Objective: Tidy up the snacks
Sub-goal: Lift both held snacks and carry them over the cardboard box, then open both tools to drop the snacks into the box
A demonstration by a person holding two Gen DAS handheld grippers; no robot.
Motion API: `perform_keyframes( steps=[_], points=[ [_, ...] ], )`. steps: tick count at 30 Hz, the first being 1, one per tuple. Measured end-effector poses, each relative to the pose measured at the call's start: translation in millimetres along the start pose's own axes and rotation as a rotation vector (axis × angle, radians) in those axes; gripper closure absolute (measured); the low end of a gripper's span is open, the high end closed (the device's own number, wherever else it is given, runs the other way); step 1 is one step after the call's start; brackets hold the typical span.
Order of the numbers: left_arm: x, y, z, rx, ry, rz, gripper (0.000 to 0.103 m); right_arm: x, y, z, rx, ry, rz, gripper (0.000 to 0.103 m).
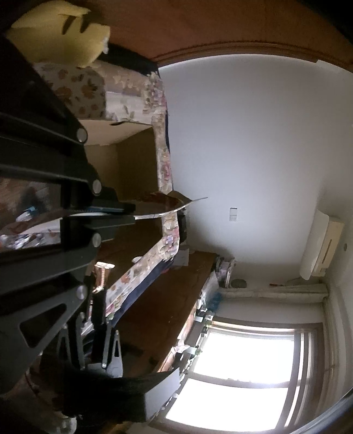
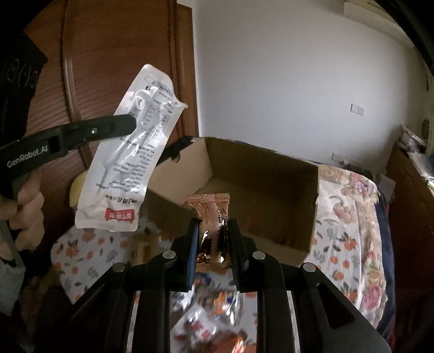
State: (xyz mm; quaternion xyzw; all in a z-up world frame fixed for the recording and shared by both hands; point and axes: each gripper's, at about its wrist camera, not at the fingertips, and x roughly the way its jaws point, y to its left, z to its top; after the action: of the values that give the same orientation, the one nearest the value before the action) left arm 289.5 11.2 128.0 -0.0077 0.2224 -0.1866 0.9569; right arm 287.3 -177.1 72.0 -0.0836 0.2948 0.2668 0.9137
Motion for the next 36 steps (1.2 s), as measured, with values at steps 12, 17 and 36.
perform_keyframes(
  steps=[12,17,36],
  points=[
    [96.1,44.6,18.3,-0.011,0.049,0.012,0.103,68.1,-41.5,32.3,0.037,0.018,-0.031,0.084],
    [118.5,51.4,2.9,-0.036,0.081,0.009,0.103,92.2,-56.3,26.7,0.059,0.051,-0.049,0.084],
    [116.3,53.7,-19.6,-0.078,0.141,0.072,0.096,104.3,-77.5,12.9,0.107,0.112,-0.084,0.080]
  ],
)
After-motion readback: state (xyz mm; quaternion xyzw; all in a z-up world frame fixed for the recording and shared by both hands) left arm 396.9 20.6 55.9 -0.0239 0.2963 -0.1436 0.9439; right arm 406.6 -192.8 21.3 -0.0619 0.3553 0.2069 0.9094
